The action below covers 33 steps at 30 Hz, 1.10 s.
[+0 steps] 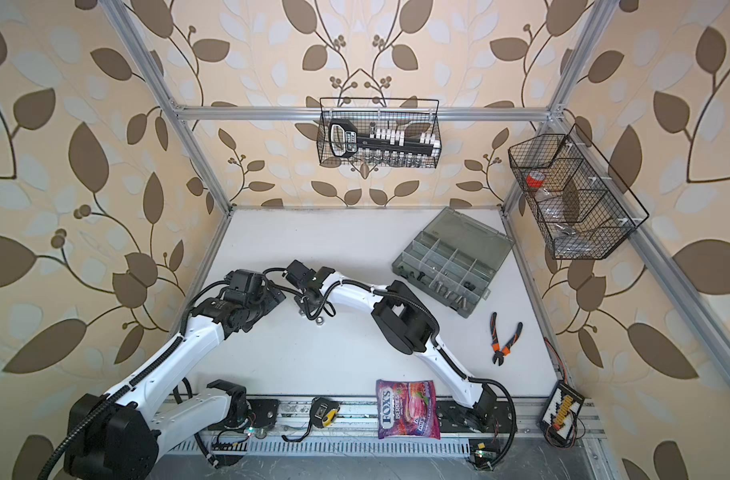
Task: Sort the screws and nuts into containers
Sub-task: 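Lower the right gripper and close it on another silver nut, then lift the nut with the right gripper and carry it over the box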
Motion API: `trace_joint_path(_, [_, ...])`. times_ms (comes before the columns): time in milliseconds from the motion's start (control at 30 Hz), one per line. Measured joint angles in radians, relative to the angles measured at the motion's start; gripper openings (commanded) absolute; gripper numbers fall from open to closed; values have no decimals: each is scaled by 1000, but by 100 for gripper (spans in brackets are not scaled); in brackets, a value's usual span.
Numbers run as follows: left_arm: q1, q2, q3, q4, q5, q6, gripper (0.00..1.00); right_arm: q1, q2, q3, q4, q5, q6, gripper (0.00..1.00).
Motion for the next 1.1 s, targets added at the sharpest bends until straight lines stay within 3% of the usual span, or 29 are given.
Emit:
trace_joint_path(467, [0, 6, 0, 1, 0, 0, 99, -3, -10, -13, 3, 3, 5, 13])
trace_joint_path(1100, [0, 40, 0, 18, 9, 1, 99, -98, -238, -324, -3, 11, 57, 9])
